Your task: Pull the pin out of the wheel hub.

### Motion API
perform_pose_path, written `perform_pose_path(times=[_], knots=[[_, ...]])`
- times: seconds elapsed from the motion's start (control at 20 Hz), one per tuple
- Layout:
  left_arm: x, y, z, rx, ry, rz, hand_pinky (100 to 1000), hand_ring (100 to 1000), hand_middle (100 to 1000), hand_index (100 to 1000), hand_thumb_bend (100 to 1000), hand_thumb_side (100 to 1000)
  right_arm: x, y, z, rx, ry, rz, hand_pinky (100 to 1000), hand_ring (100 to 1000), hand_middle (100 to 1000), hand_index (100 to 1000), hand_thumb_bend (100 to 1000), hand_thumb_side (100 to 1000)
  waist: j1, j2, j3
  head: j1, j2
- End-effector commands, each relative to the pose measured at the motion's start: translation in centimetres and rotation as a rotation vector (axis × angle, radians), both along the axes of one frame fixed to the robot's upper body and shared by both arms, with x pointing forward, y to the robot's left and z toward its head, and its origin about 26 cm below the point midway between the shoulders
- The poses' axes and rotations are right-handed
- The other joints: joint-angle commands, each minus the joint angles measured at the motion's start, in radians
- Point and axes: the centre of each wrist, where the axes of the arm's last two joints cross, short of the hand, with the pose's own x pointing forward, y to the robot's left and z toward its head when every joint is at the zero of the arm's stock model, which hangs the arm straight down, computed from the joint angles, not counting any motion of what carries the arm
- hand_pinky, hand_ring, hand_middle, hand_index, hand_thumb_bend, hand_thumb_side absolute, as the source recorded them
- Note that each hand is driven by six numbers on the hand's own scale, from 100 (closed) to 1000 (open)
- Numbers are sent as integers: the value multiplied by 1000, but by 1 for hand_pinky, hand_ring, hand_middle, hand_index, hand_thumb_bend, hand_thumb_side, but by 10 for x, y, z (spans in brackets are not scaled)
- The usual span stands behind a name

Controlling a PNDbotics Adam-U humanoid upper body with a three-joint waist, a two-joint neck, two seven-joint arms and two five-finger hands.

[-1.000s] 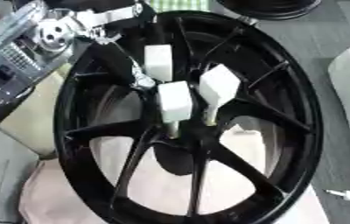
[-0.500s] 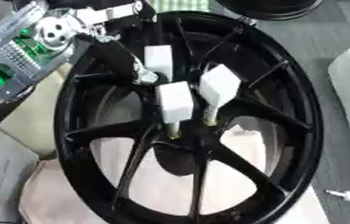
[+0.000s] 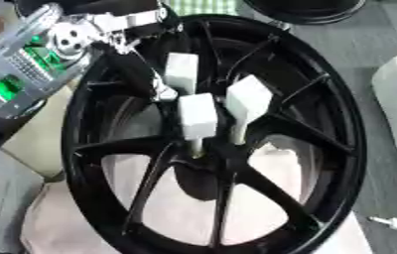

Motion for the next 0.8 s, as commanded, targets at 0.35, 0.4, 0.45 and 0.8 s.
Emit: perform_pose_path(times=[0.35, 0.4, 0.45, 0.8], knots=[[-4, 4, 13, -83, -74, 29, 502, 246, 244, 382, 423, 100, -1, -5, 8, -18, -17, -7, 876, 746, 678, 736, 358, 597, -3, -17, 0, 2, -9], [-4, 5, 15, -86, -83, 32, 498, 236, 234, 367, 403, 100, -1, -6, 8, -19, -17, -7, 876, 746, 678, 736, 356, 599, -3, -18, 0, 2, -9], [-5, 6, 16, -89, -93, 35, 493, 227, 226, 354, 387, 100, -1, -6, 8, -20, -18, -7, 876, 746, 678, 736, 355, 599, -2, -18, 1, 1, -9], [-14, 19, 35, -121, -152, 24, 485, 202, 209, 333, 383, 100, -1, -7, 10, -25, -20, -10, 877, 746, 678, 737, 350, 601, -2, -22, 5, -5, -11]])
